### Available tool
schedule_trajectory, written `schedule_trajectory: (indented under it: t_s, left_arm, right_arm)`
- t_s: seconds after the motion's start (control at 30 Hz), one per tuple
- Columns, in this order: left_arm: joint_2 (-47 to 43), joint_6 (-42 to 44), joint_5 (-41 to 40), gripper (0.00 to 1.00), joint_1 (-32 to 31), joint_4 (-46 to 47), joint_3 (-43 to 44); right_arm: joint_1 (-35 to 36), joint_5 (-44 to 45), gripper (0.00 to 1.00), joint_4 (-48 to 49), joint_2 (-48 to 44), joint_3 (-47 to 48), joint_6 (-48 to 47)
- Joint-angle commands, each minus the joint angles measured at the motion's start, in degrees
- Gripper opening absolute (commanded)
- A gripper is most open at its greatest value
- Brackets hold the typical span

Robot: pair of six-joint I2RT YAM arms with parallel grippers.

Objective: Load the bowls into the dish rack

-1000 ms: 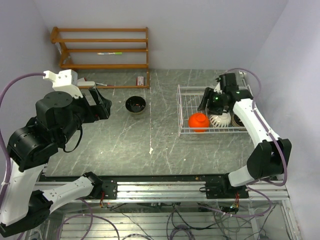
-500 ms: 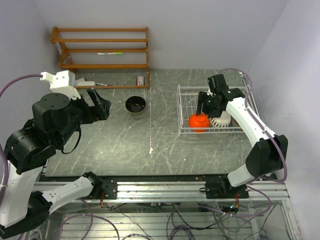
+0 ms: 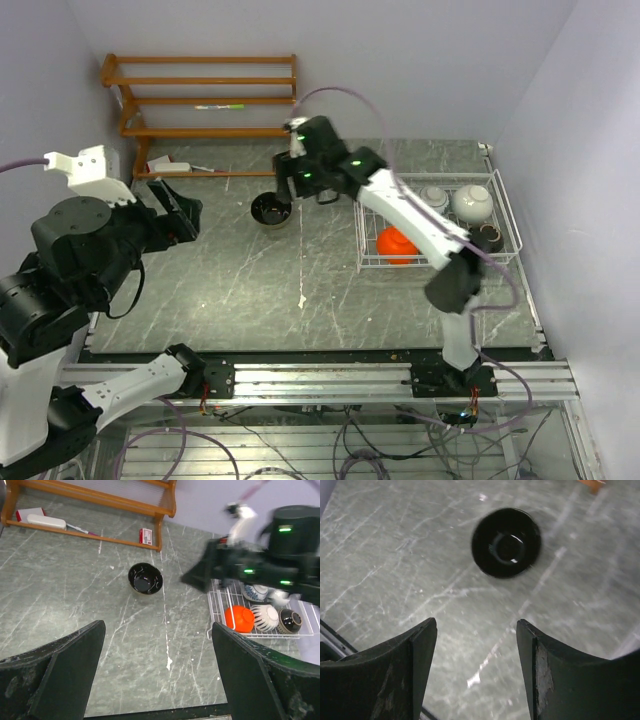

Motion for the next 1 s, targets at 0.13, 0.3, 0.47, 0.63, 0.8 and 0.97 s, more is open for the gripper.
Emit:
schedule_trajectory:
  t_s: [0.13, 0.3, 0.47, 0.63, 0.8, 0.97]
  left_arm:
    - [-2.2, -1.6, -3.7, 0.99, -0.3, -3.7, 3.2]
    - [-3.9, -3.5, -3.7, 0.99, -0.3, -5.2, 2.2]
    - [-3.9, -3.3, -3.7, 0.99, -0.4, -5.6, 1.9]
    - [-3.1, -2.2, -4.2, 0.99, -0.4, -4.9, 1.7]
    - [-2.4, -1.6, -3.5, 0.99, -0.4, -3.8, 0.5]
    - [-1.8, -1.3, -3.6, 0.99, -0.4, -3.3, 0.3]
  right_arm:
    - [2.6, -3.5, 0.65, 3.4, 20.8, 15.5, -5.3]
    - [2.7, -2.3, 0.63, 11.0, 23.4, 10.6, -7.0]
    - [3.5, -0.4, 0.61, 11.0, 27.8, 14.8, -10.4]
    - [4.4, -2.3, 0.59, 12.0, 30.3, 15.5, -12.6]
    - [5.2, -1.1, 0.56, 12.7, 31.5, 14.2, -13.1]
    - [5.4, -0.6, 0.51, 13.6, 32.2, 13.8, -13.3]
